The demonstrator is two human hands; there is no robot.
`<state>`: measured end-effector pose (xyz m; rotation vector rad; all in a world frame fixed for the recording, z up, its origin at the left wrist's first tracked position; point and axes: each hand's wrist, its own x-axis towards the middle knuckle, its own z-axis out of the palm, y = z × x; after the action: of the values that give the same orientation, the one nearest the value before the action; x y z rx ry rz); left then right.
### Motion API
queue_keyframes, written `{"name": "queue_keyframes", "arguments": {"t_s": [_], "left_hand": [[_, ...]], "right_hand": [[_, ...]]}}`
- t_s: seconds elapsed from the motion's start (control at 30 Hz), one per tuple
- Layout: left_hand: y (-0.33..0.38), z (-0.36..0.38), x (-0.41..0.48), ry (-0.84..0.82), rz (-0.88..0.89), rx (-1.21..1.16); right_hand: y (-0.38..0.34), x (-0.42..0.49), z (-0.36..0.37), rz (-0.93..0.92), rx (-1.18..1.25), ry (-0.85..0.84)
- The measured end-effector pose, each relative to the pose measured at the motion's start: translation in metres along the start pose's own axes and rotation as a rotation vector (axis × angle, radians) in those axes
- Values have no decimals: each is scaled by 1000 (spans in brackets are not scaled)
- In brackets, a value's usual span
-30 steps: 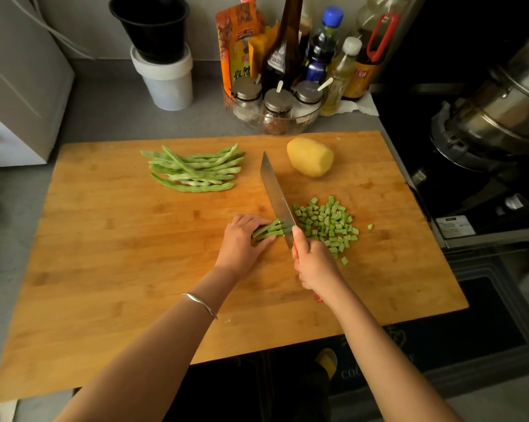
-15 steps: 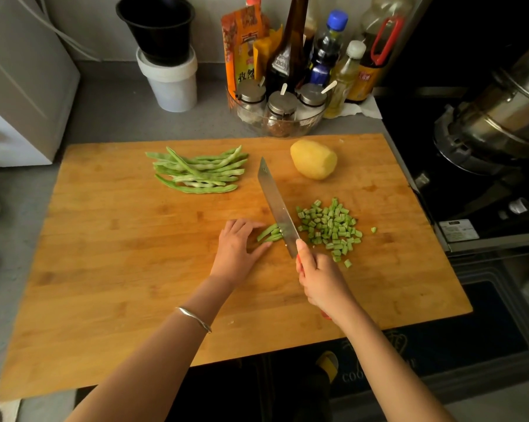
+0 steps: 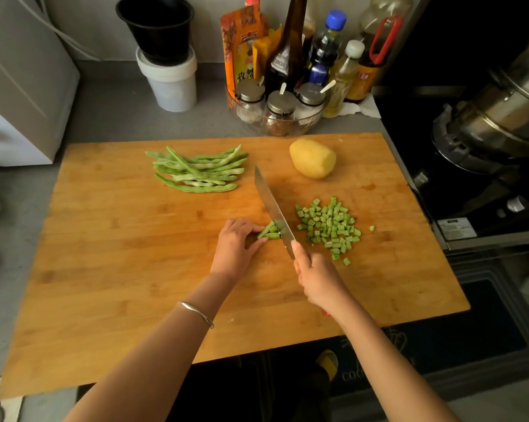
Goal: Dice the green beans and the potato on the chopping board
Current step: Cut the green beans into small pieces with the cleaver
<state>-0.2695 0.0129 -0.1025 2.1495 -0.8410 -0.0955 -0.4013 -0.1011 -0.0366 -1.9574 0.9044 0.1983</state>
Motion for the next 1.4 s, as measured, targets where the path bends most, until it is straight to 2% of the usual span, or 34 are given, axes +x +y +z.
{"name": "queue_keyframes", "arguments": {"t_s": [0.33, 0.5, 0.6, 0.73, 0.87, 1.07, 1.27, 1.4], "left_hand": [[5, -7, 5, -62, -16, 44], [17, -9, 16, -164, 84, 181], [19, -8, 20, -168, 116, 240], [25, -6, 30, -166, 86, 288], [35, -2, 48, -242, 80, 378], [51, 10, 51, -264, 44, 185], [20, -4, 23, -186, -76, 283], [17, 3, 24, -185, -22, 116]], "right_hand": [[-1, 4, -28, 27, 241, 134], [-2, 0, -39, 9, 278, 147], [-2, -3, -42, 7, 307, 139], [1, -4, -45, 6, 272, 138], [2, -5, -48, 14, 286, 137], [-1, -8, -50, 26, 350, 132], [-1, -9, -42, 28, 376, 88], [-2, -10, -33, -3, 348, 57]]}}
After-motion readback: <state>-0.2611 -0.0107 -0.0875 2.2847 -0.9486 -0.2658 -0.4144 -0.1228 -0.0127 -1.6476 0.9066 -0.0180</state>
